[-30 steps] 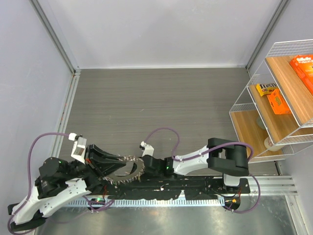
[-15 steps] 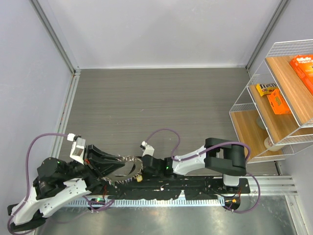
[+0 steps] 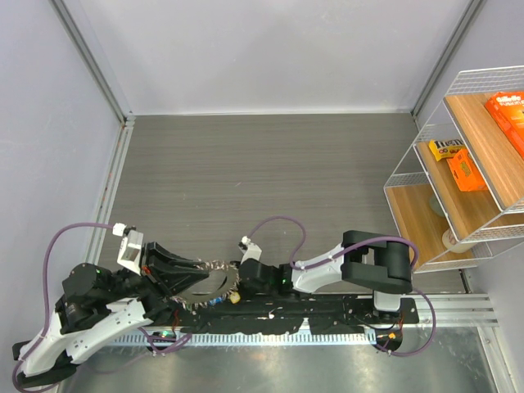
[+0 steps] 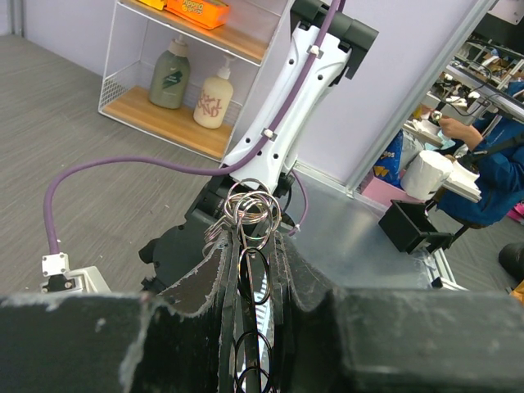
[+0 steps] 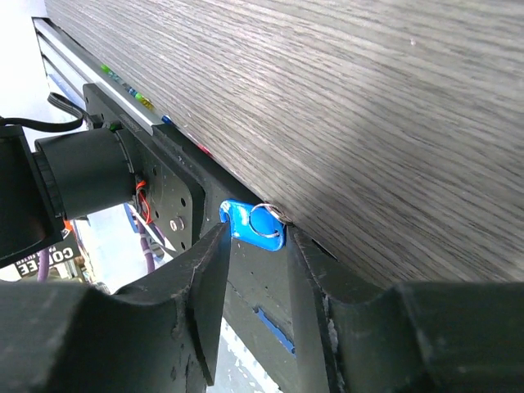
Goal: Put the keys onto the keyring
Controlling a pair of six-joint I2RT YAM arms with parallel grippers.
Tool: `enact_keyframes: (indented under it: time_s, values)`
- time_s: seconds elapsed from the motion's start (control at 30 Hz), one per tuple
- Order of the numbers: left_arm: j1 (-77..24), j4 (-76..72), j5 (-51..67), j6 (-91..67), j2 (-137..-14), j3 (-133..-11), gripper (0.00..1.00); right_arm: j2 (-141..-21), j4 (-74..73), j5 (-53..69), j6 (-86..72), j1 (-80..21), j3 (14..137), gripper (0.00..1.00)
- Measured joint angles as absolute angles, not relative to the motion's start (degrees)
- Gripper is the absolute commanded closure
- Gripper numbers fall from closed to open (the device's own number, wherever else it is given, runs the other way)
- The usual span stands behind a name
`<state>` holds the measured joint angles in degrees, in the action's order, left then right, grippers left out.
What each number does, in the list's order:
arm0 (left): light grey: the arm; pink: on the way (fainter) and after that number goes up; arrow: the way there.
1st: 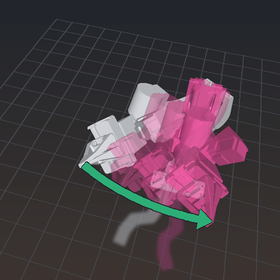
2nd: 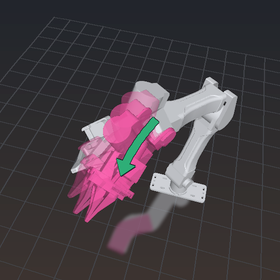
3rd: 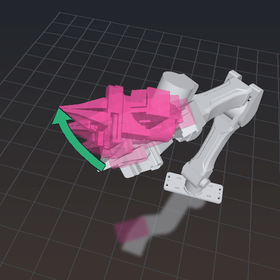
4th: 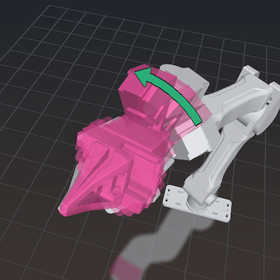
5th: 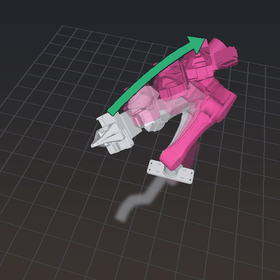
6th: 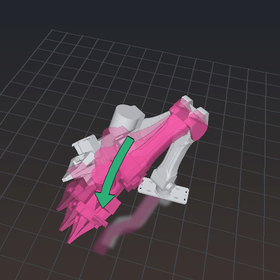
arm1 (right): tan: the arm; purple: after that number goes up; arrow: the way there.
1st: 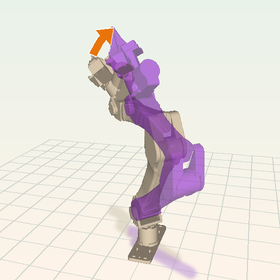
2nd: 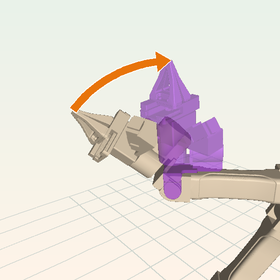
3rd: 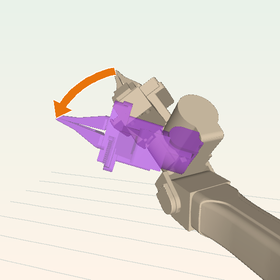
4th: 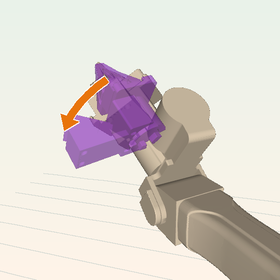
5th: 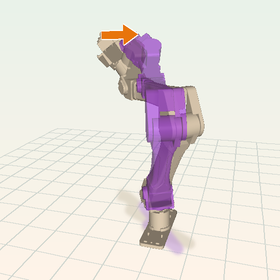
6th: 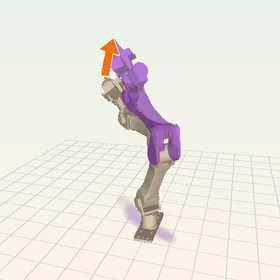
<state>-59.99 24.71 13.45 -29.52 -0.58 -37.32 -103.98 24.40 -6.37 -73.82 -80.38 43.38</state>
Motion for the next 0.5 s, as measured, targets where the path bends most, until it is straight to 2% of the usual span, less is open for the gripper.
enact_keyframes:
  time_s: [0.2,0.5]
  values:
    - [-59.99,24.71,13.26,-29.5,-0.58,-37.32,1.0,-104.55,22.63,-5.87,-72.29,-80.34,45.17,0.52]
    - [-59.99,24.73,13.04,-29.52,-0.58,-37.32,1.0,-106.67,16.67,-5.43,-68.36,-80.53,51.22,0.51]
